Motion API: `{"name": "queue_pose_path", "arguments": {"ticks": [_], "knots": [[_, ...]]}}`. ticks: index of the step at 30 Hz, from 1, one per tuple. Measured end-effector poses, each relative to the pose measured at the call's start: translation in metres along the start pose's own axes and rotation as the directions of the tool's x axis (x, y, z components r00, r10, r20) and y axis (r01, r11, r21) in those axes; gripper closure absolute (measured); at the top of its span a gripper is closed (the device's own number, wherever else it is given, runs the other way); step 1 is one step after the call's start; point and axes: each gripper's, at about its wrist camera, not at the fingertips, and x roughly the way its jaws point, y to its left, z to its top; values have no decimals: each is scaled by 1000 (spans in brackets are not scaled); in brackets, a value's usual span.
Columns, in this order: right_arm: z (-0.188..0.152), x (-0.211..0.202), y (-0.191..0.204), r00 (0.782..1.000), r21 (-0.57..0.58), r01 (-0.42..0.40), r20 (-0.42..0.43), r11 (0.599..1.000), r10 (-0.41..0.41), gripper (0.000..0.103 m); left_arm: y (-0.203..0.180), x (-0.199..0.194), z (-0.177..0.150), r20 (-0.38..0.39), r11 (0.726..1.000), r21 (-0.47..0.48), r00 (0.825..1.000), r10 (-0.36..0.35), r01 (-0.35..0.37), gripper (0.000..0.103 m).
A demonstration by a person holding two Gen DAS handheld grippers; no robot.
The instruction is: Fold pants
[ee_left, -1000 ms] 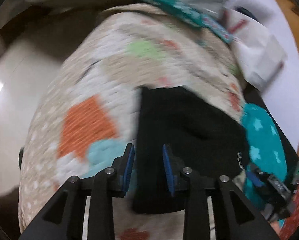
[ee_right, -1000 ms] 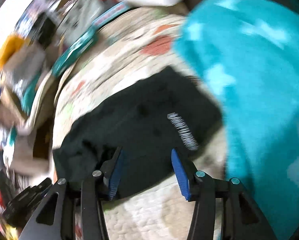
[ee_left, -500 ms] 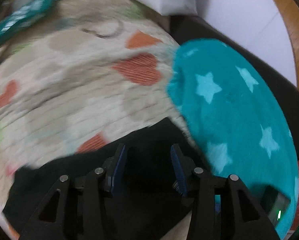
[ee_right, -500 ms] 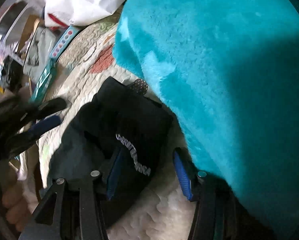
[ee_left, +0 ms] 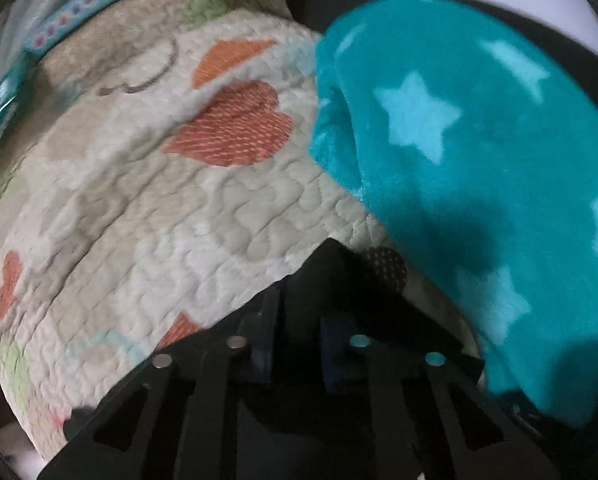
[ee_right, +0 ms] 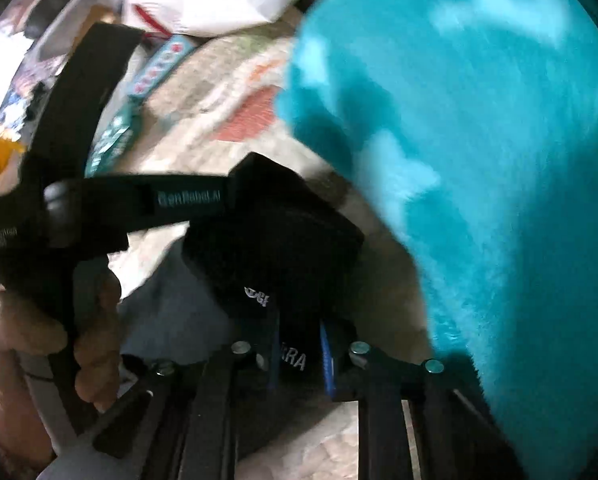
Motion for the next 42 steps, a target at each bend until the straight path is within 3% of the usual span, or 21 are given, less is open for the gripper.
{"name": "queue_pose_path", "arguments": {"ticks": [6, 10, 12, 15, 16, 21, 22, 24, 26, 27, 28, 31, 33, 36, 39, 40, 42], "knots": [[-12, -34, 54, 994, -210, -88, 47, 974, 100, 89, 38, -79, -39, 131, 989, -142, 991, -27, 46, 88], [-47, -55, 107, 987, -426, -118, 49, 897, 153, 89, 85, -135, -82, 229, 954, -276, 972, -53, 117, 88], [-67, -58, 136, 983, -515, -144, 21, 845, 180, 89, 113, -158, -118, 274, 925, -350, 961, -49, 147, 88], [-107, -52, 178, 982, -660, -166, -43, 733, 183, 89, 145, -167, -161, 311, 875, -447, 949, -46, 189, 88], [-122, -47, 190, 983, -700, -171, -70, 694, 172, 89, 161, -165, -182, 317, 845, -494, 947, -46, 206, 87], [-193, 3, 221, 974, -838, -209, -223, 504, 33, 87, 210, -124, -251, 251, 714, -668, 967, -52, 212, 82], [-204, 9, 220, 972, -852, -206, -234, 481, 1, 82, 213, -118, -259, 235, 701, -684, 971, -50, 202, 82], [-223, 18, 215, 971, -884, -191, -234, 427, -50, 74, 226, -108, -279, 218, 664, -718, 974, -68, 207, 72], [-226, 13, 212, 962, -874, -232, -271, 426, -31, 53, 239, -105, -299, 259, 608, -746, 959, -111, 272, 58], [-225, 7, 210, 958, -870, -253, -287, 423, -17, 40, 244, -104, -308, 290, 580, -754, 948, -128, 309, 57], [-223, 4, 209, 957, -872, -256, -288, 417, -14, 35, 248, -106, -315, 312, 561, -758, 940, -136, 333, 56], [-222, -13, 203, 953, -886, -271, -303, 376, -26, 35, 255, -107, -329, 340, 522, -768, 927, -158, 371, 53], [-219, -24, 201, 949, -882, -285, -315, 374, -20, 35, 260, -112, -337, 360, 488, -786, 922, -140, 380, 53], [-187, -36, 200, 966, -871, -238, -258, 429, 12, 36, 265, -129, -342, 396, 482, -792, 916, -58, 374, 53], [-146, -31, 204, 983, -840, -171, -184, 516, 26, 38, 257, -143, -339, 483, 494, -751, 874, -43, 439, 53], [-135, -27, 206, 986, -826, -153, -167, 542, 24, 41, 248, -146, -334, 500, 511, -731, 865, -49, 451, 53], [-112, -6, 214, 986, -801, -138, -167, 582, 4, 42, 231, -139, -322, 473, 550, -718, 879, -64, 426, 53]]}}
